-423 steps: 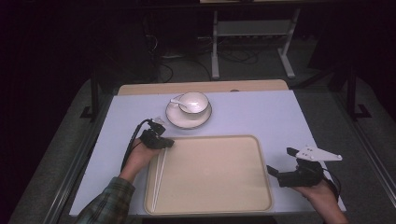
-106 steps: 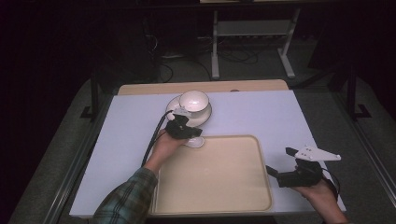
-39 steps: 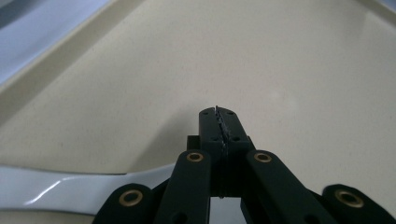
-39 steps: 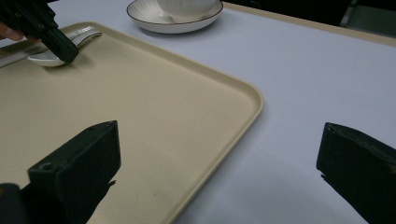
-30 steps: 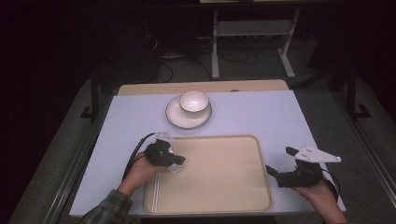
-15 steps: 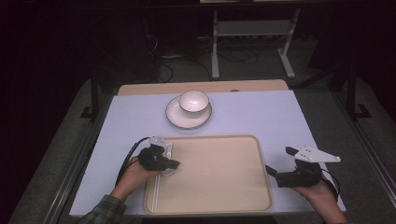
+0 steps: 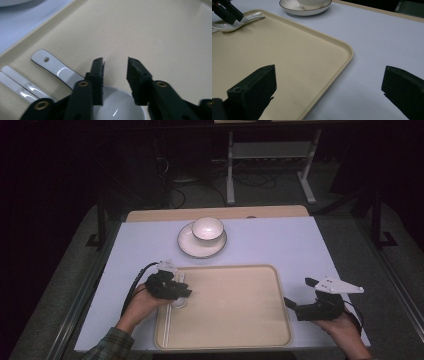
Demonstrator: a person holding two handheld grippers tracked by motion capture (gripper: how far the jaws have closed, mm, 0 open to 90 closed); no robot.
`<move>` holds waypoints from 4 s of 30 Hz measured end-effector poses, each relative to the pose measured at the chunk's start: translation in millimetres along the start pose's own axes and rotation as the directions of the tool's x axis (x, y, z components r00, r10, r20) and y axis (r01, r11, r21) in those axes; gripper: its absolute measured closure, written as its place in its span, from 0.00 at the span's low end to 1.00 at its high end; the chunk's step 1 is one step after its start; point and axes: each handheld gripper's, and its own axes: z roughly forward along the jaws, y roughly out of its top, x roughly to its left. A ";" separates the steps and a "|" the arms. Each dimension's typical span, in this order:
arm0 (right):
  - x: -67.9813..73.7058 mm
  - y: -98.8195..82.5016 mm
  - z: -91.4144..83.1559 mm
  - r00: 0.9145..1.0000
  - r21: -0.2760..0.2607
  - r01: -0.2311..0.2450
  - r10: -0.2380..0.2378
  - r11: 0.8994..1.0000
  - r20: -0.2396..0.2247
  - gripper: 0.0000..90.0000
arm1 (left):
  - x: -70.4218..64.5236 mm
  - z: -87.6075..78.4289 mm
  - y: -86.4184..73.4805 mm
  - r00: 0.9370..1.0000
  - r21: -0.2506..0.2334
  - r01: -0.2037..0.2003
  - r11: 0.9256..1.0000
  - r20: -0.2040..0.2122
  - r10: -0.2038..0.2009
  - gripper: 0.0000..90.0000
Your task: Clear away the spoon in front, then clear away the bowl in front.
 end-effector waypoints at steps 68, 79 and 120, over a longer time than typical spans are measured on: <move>-1.7 -1.3 -1.6 1.000 0.002 -0.018 0.018 1.000 -0.003 0.00 | 107.9 21.3 161.3 0.970 -0.002 0.113 0.994 -0.218 -0.111 0.31; -2.4 -1.8 -2.5 1.000 -0.004 -0.022 0.022 1.000 -0.001 0.00 | 130.6 45.4 166.6 0.944 0.028 0.185 0.982 -0.281 -0.170 0.33; -3.8 -2.1 -2.7 0.999 -0.009 -0.037 0.037 0.999 -0.008 0.00 | 159.7 76.4 159.3 0.890 0.112 0.432 0.895 -0.218 -0.402 0.88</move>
